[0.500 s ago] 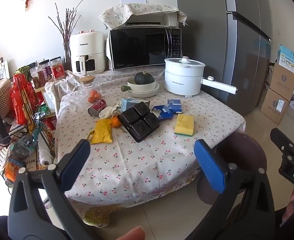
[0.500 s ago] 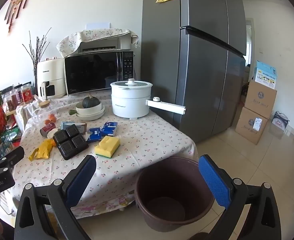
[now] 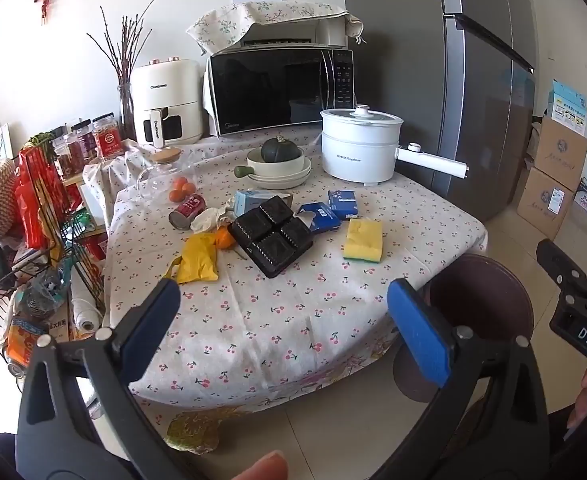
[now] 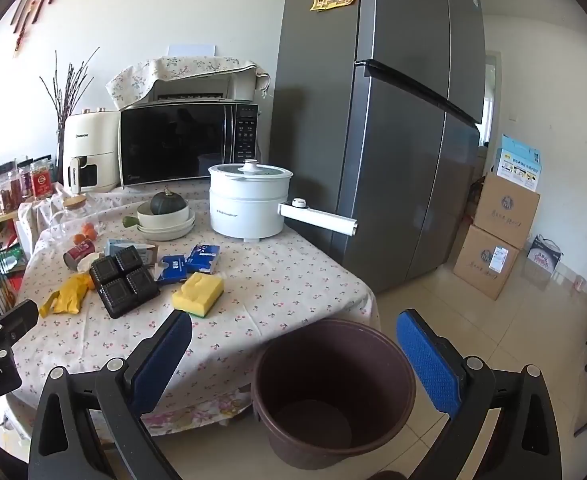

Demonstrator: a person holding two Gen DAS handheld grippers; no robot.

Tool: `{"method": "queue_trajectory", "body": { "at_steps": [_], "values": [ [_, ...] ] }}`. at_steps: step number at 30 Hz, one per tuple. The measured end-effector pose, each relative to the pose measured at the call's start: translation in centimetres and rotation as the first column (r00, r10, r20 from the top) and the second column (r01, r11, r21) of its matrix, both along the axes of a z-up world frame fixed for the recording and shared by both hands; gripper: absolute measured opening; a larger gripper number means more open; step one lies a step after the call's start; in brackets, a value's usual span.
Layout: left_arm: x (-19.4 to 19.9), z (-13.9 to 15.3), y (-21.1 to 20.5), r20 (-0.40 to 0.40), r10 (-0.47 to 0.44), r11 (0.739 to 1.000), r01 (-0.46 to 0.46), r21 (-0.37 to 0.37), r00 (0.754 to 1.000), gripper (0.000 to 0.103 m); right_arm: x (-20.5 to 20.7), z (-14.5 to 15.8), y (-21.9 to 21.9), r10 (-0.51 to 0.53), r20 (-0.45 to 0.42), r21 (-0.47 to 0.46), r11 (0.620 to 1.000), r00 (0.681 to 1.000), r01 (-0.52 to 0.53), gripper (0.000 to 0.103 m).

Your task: Collect trash

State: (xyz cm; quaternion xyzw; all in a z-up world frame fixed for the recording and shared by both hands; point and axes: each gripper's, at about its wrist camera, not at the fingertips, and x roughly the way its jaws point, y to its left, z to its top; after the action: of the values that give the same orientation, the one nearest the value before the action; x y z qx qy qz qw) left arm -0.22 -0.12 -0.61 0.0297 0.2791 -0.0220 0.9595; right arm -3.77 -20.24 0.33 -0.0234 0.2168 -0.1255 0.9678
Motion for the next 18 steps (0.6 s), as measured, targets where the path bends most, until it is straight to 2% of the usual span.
{"method": "queue_trajectory", "body": {
  "at_steps": [18],
  "values": [
    [0.04, 0.12, -0.12, 0.009, 0.001, 1.000, -0.001, -0.006, 1.000, 0.103, 0.29, -0.61, 0.03, 0.004, -0.014, 0.015, 1.000, 1.000, -0.004, 0.103]
  ]
}}
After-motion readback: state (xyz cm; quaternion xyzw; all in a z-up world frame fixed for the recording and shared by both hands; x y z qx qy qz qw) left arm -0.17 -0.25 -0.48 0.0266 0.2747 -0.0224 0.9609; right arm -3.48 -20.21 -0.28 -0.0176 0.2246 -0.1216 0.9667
